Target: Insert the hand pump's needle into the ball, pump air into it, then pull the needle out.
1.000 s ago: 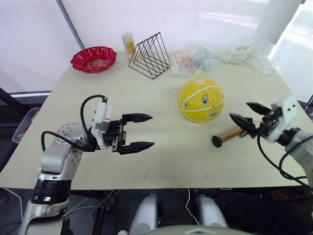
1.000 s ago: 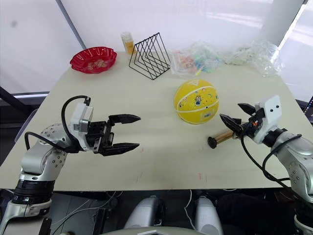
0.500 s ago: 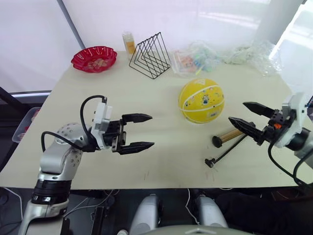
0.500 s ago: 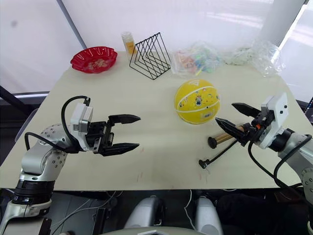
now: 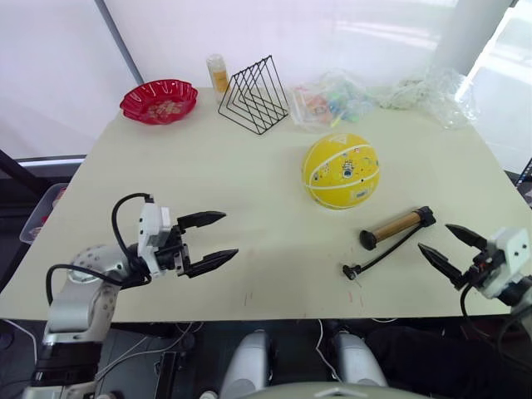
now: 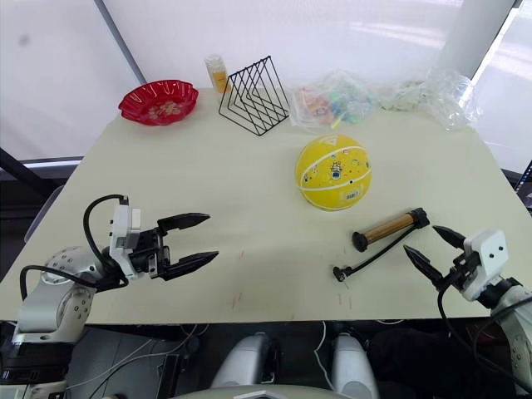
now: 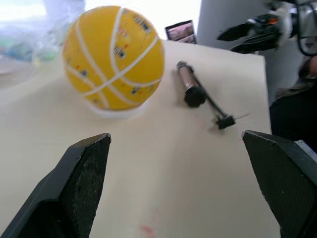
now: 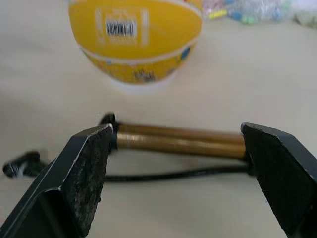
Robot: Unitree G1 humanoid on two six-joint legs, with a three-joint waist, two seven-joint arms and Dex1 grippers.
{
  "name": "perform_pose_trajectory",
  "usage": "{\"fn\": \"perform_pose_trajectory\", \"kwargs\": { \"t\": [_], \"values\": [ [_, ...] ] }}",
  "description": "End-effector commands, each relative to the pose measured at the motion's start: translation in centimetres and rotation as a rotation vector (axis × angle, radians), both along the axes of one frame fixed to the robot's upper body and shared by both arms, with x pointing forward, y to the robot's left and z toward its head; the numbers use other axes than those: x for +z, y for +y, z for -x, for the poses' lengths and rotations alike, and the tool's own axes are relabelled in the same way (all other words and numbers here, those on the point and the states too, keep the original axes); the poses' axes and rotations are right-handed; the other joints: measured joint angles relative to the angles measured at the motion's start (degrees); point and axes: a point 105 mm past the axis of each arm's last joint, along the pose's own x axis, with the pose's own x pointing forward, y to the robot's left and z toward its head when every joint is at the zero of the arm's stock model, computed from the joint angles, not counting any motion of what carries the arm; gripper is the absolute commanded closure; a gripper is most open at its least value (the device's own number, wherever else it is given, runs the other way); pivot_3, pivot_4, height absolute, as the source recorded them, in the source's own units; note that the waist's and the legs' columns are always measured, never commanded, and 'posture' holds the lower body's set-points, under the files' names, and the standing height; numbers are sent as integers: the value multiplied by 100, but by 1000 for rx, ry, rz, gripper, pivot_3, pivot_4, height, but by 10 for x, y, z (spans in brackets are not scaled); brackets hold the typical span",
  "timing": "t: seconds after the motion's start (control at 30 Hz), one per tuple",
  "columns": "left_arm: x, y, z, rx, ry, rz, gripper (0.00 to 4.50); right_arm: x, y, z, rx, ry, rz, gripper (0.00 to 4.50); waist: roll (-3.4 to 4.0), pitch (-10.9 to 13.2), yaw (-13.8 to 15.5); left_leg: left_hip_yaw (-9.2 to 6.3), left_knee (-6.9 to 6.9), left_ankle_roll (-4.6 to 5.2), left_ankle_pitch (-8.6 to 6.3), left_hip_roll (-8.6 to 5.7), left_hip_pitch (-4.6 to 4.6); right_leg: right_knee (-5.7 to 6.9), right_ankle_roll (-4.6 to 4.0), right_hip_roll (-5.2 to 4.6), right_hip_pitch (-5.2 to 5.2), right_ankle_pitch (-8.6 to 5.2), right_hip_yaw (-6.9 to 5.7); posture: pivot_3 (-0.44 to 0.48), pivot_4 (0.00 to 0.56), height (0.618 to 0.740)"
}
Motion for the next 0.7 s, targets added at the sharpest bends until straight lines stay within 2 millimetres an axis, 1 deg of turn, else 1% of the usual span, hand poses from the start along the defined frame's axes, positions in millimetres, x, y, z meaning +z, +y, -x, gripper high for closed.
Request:
{"fn": "perform_pose_trajectory", "kwargs": {
  "t": [0.03,0.1,0.17,0.27,0.4,0.5,0.63,0.7],
  "values": [
    [-2,13,0,91,-41,-26,0,-4,-11,8,16,-34,47,153,0,0,2,2,0,0,0,0,2,0,-2,0,0,-1,1,0,150,737],
    [-13,25,0,172,-27,-44,0,-15,-21,14,10,-19,52,153,0,0,-5,8,0,0,0,5,5,0,-6,0,1,-3,6,0,150,737],
    [-24,35,3,237,0,-51,0,-29,-34,25,12,5,67,153,-1,0,-13,17,0,0,0,5,10,0,-6,1,1,-3,13,0,150,737],
    [-30,44,7,283,-2,-53,0,-39,-46,36,5,20,85,153,-1,0,-9,23,0,1,-1,14,13,0,-10,4,2,-6,17,0,150,737],
    [-42,63,13,379,25,-61,0,-42,-55,43,0,17,75,153,-1,0,-26,43,0,1,-1,25,31,1,-16,5,9,-4,31,0,150,737],
    [-55,71,16,433,36,-95,0,-40,-57,42,-8,6,67,153,-3,1,-47,65,-4,2,-4,33,81,1,-15,3,42,-5,41,0,150,737],
    [-65,75,20,451,50,-117,0,-35,-57,39,-8,-15,58,153,-4,1,-40,73,-4,2,-4,40,88,1,-20,1,38,-1,48,0,150,737],
    [-65,75,20,451,32,-123,0,-33,-57,37,-9,-20,56,153,-4,1,-28,74,-4,1,-4,41,89,1,-21,-2,37,0,49,0,150,737]
  ]
}}
